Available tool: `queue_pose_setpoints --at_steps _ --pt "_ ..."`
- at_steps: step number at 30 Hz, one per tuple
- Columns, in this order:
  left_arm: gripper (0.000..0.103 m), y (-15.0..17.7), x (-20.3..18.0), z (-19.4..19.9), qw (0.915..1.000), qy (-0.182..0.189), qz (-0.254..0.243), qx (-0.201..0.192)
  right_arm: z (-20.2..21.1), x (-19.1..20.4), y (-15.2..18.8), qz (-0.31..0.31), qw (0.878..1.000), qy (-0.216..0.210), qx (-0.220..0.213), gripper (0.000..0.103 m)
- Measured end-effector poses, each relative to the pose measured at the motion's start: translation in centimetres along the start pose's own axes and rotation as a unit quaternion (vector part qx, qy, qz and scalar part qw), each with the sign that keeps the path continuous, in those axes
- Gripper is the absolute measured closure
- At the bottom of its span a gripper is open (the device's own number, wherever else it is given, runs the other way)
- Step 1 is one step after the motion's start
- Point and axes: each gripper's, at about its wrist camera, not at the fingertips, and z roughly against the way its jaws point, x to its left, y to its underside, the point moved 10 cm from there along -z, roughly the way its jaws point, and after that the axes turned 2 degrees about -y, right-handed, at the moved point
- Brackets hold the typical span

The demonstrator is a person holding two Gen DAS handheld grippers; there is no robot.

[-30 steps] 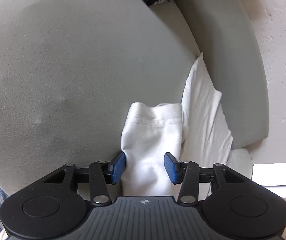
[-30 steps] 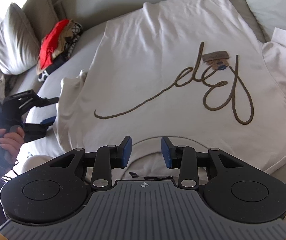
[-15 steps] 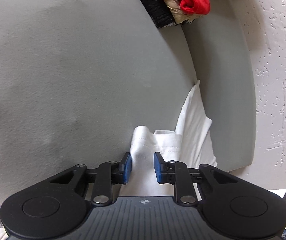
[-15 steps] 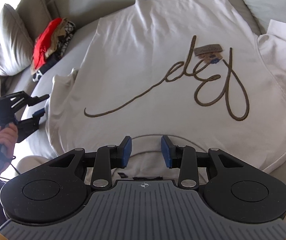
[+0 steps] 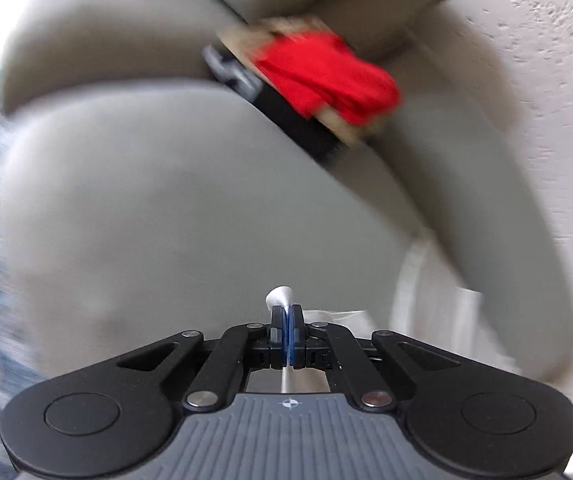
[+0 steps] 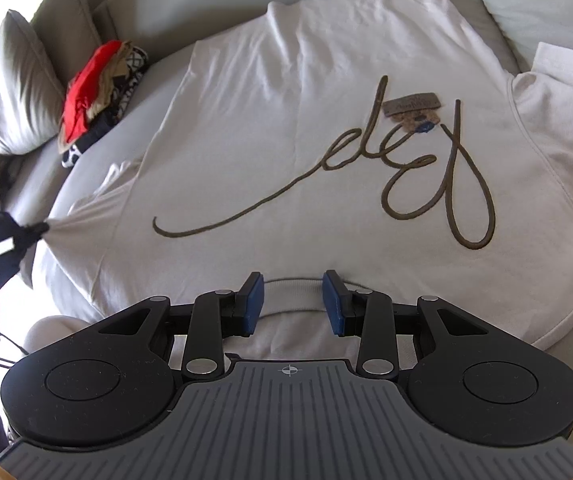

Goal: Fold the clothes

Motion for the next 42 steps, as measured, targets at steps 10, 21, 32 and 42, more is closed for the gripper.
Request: queue_pose_setpoints --at_steps 10,21,32,42 --pt "0.099 1.5 1.8 -0.5 0.9970 -0.076 -0.010 0.009 2.2 -0.5 -0.1 -0.015 1.000 -0.020 -0.013 0.057" --pt "0.080 8.3 -4.9 2.8 0.9733 -0.040 -0.226 -0.003 5.7 -6.3 -1.9 -0.039 0.994 0.052 -0.084 0.081" --pt "0.082 7.9 -0.5 0.0 0.9339 -0.203 -0.294 -0.006 7.6 -10.7 -1.9 -0.042 0.989 0.097 -0.105 0.081" --pt "0.075 17.3 -7.0 4.0 0.9217 -0.061 -0.383 0.003 4.1 -8.6 -2.1 0.027 0.991 0.100 -0.089 0.079"
